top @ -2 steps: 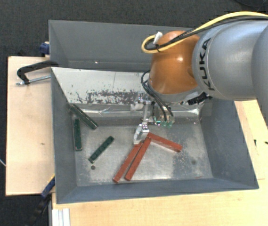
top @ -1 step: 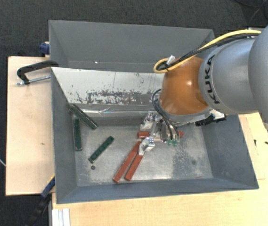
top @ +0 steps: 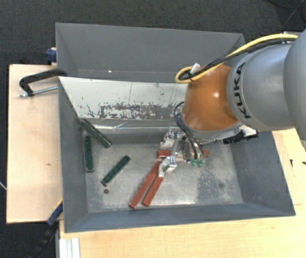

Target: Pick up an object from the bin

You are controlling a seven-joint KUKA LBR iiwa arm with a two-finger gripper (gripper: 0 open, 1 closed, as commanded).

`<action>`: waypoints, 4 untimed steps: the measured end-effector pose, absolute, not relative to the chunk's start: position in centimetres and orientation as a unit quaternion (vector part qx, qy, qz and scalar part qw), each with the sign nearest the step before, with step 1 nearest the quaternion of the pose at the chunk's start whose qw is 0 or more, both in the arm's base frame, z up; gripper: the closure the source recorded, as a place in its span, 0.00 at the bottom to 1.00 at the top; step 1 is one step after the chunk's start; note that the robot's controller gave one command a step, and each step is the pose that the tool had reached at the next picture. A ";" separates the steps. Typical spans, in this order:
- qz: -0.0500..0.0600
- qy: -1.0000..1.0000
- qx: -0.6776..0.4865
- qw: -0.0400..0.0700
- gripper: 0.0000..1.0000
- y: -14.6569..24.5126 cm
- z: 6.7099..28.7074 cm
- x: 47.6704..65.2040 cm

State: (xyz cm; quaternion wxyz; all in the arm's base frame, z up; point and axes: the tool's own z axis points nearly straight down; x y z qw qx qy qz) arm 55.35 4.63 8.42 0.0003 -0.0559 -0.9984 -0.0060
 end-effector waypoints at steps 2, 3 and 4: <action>-0.001 -0.995 -0.096 0.000 1.00 3.0 17.4 54.2; 0.000 -0.998 -0.058 0.003 0.00 3.9 8.8 54.8; -0.001 -0.998 -0.059 0.000 0.00 3.9 9.2 55.0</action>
Offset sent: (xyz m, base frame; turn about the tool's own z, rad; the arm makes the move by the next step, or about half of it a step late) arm -0.0203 -0.0271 0.1726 0.1094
